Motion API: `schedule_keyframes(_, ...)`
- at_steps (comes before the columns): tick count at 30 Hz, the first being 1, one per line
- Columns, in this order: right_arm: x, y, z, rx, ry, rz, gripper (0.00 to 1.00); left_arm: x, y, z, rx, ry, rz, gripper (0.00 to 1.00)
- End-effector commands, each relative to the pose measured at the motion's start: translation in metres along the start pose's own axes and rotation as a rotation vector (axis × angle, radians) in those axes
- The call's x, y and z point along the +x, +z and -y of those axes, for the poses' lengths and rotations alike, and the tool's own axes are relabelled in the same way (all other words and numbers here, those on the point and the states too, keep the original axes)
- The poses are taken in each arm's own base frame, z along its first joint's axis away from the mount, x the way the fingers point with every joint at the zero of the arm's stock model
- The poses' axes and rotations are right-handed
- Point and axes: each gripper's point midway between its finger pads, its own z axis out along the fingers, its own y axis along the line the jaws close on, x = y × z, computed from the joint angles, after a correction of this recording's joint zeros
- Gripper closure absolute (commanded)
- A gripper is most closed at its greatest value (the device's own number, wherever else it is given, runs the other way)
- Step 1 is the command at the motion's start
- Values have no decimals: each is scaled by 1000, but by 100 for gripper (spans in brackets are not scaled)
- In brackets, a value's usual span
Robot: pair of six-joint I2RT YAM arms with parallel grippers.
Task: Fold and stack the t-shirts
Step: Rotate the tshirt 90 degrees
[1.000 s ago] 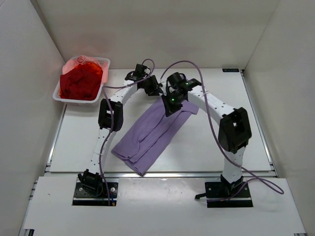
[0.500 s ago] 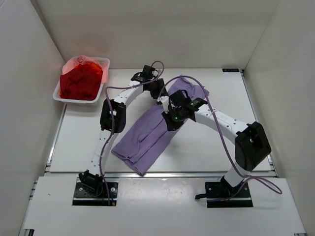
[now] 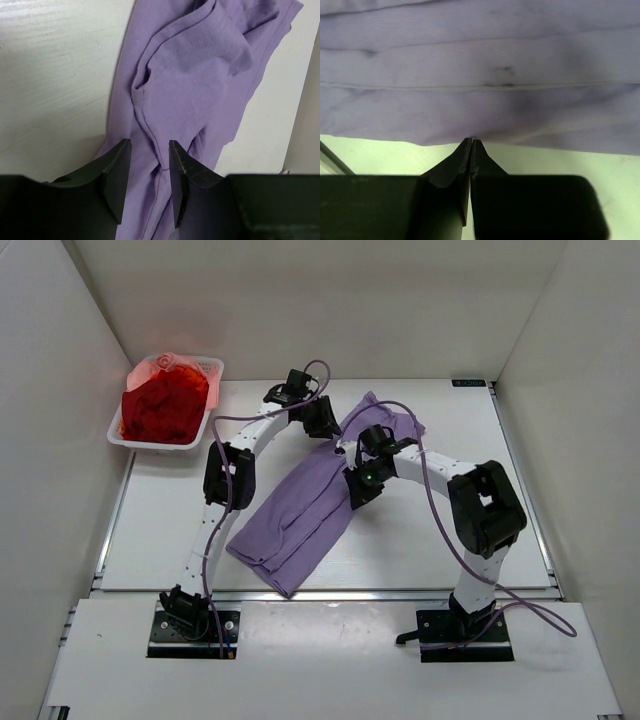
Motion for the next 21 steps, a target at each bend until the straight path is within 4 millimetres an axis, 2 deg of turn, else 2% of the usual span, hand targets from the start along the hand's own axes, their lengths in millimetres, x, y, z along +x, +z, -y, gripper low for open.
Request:
schedule_keyframes(1, -6, 9, 9, -38, -15, 15, 100, -12, -3, 9, 28, 12, 30, 53)
schedule_keyframes(2, -6, 10, 11, -44, -8, 13, 99, -19, -7, 7, 28, 6, 44, 53)
schedule_keyframes(4, 1, 17, 26, -22, 32, -12, 99, -14, -2, 8, 35, 5, 33, 53)
schedule_keyframes(5, -2, 15, 28, -17, 30, -5, 100, -15, -1, 1, 26, -3, 30, 54)
schedule_keyframes(6, 3, 18, 36, 0, 51, -24, 100, -14, -1, 6, 35, 2, 31, 53)
schedule_keyframes(7, 5, 21, 41, 24, 63, -42, 100, -16, -1, 1, 27, -2, 35, 53)
schedule_keyframes(13, 18, 26, 62, 114, 133, -115, 100, -19, -2, 3, 34, -3, 43, 53)
schedule_keyframes(16, 31, 23, 67, 168, 181, -160, 100, -22, -6, 2, 29, -5, 51, 53)
schedule_keyframes(21, 50, 2, 81, 214, 247, -224, 100, -33, -9, -5, 7, -11, 86, 53)
